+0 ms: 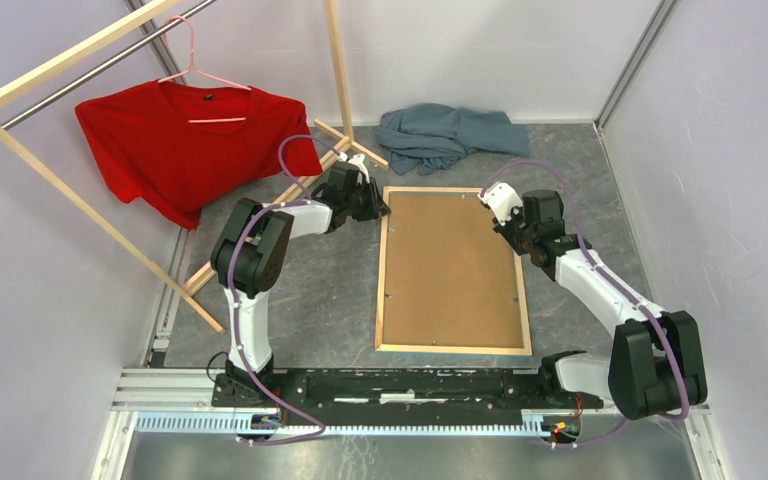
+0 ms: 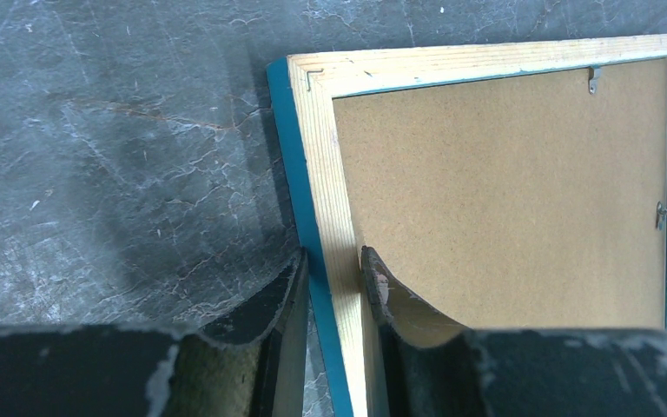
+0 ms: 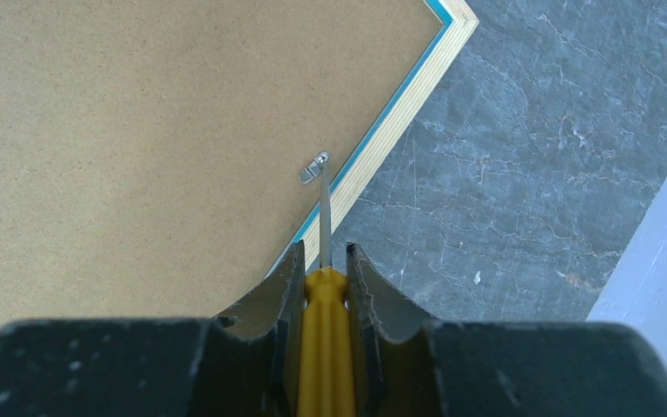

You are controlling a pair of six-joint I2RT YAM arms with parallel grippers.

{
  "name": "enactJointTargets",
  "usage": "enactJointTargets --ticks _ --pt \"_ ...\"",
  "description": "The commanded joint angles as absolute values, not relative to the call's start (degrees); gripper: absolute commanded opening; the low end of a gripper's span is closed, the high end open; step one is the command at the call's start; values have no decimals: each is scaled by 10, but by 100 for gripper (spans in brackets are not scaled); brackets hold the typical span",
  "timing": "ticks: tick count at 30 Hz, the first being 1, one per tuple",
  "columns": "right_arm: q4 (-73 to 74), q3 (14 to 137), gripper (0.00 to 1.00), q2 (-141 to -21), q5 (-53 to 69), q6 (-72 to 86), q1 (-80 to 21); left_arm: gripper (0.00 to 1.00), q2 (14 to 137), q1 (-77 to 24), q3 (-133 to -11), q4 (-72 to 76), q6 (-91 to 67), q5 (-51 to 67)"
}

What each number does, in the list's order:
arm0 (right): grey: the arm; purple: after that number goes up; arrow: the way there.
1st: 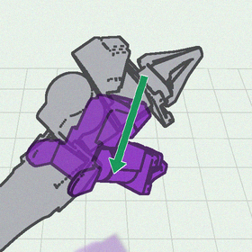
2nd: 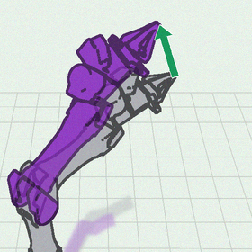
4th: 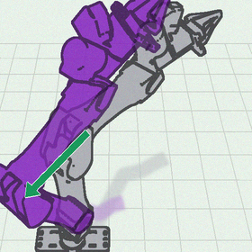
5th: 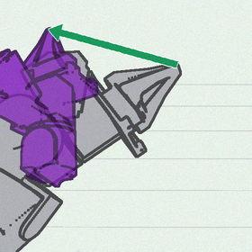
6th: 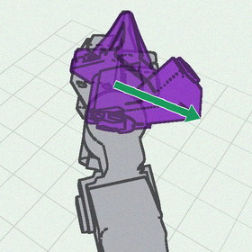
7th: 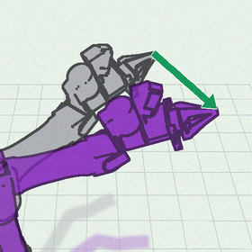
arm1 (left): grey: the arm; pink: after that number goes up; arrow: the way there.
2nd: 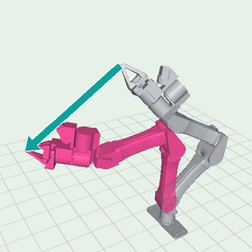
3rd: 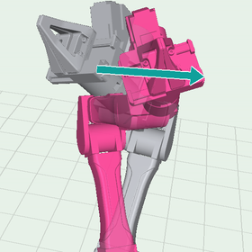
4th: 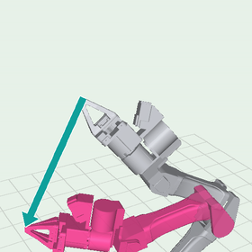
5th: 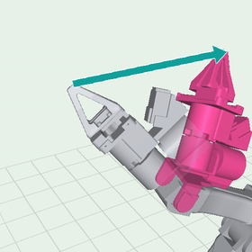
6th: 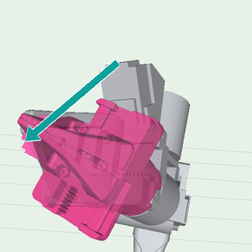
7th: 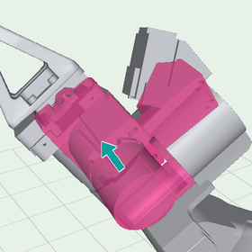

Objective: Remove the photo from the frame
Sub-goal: Release the photo frame item from the photo frame.

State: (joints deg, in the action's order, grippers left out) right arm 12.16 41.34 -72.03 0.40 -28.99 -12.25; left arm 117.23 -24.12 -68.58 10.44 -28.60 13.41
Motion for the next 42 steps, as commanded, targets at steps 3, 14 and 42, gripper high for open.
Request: enactJointTargets --ticks 3,14,42 --pt "142 423 0 -706 30 -296 -124 7 1185 -239 -670 68 -301 123" --pt "149 423 0 -706 41 -303 -124 7 1185 -238 -670 69 -301 127" --pt "124 411 0 -697 49 -303 -124 7 1187 -234 -670 70 -301 130"
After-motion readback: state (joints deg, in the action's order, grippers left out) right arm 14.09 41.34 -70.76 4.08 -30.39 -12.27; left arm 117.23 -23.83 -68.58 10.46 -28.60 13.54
